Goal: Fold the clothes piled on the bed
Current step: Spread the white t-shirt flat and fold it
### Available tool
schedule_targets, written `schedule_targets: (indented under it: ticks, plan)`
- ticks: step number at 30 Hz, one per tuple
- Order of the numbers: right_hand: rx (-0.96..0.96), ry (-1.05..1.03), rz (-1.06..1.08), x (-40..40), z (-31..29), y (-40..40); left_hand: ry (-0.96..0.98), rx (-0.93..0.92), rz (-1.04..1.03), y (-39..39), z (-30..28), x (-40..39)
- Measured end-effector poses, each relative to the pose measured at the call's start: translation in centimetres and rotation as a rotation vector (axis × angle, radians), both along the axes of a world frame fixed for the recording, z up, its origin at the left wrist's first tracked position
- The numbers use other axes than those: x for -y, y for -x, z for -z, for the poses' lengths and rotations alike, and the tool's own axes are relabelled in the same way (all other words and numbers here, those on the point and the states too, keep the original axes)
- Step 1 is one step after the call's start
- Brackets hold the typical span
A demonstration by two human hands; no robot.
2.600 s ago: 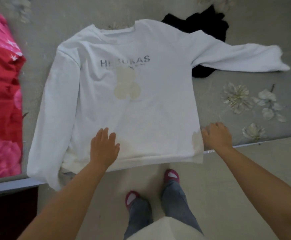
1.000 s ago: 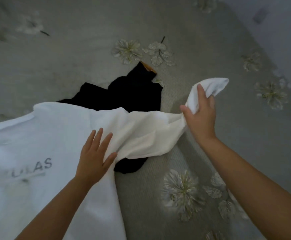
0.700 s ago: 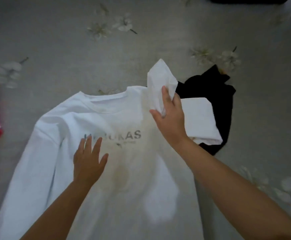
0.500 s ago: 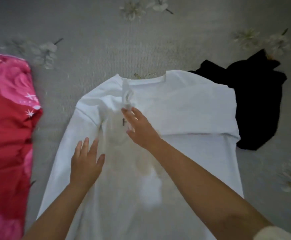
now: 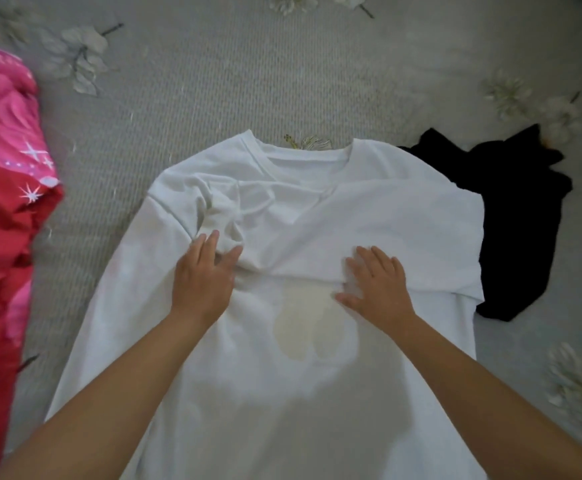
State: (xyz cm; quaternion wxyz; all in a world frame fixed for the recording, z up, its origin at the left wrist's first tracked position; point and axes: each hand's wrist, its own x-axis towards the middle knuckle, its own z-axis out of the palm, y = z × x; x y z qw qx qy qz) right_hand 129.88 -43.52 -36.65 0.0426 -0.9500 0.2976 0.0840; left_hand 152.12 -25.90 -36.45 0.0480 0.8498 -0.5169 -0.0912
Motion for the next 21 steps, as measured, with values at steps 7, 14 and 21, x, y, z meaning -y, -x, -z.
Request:
schedule_targets:
  ticks: [7,14,21]
  plan:
    - [0.226,0.020,-0.073,3.7,-0.3,2.0,0.163,0.358,0.253,-4.2,2.1,2.1]
    - [0.268,-0.024,-0.286,3.2,0.1,3.9,0.068,0.308,0.186,-3.4,0.6,-1.8]
    - [0.322,0.006,-0.044,9.2,-2.9,2.0,0.065,0.207,0.006,-2.0,-1.6,3.4]
